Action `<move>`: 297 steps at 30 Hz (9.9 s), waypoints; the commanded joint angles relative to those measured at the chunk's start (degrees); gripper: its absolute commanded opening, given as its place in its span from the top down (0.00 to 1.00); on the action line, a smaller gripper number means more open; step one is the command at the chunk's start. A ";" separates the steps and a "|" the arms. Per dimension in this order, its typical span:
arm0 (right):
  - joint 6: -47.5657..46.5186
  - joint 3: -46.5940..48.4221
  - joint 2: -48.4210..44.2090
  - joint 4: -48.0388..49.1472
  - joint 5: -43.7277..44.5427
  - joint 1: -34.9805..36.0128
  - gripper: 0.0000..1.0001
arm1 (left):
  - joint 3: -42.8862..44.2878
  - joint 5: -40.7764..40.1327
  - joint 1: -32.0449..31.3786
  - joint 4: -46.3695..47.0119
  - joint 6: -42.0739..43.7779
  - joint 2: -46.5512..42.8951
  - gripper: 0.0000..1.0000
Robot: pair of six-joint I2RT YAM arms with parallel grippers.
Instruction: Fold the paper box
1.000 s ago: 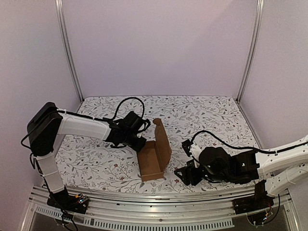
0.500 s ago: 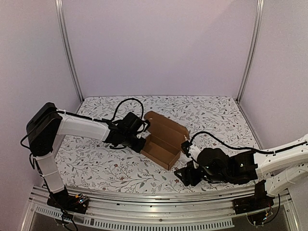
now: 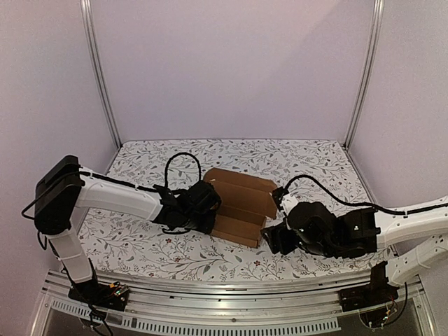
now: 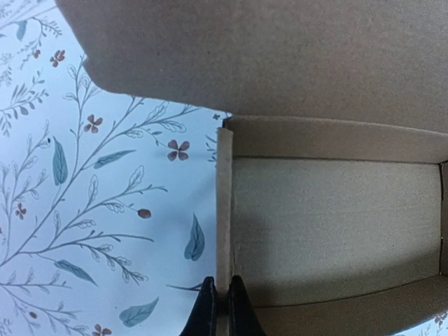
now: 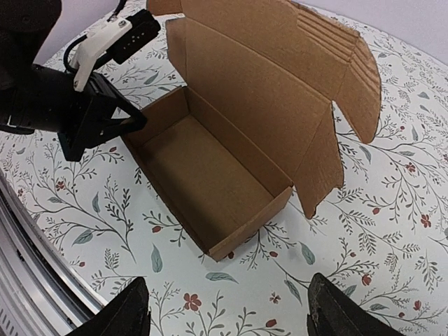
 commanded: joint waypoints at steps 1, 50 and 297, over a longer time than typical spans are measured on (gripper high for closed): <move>-3.20 2.57 0.44 -3.65 -1.65 -3.70 0.23 | -1.92 -1.17 -3.44 -7.43 -14.05 0.13 1.00; -16.78 6.12 5.93 2.12 -32.52 -26.24 0.35 | -4.96 -7.21 -5.54 -10.43 -6.69 -19.83 0.39; 18.20 -3.79 3.89 -1.45 14.12 10.73 1.00 | -27.70 -3.13 -24.77 21.06 -17.67 -26.04 1.00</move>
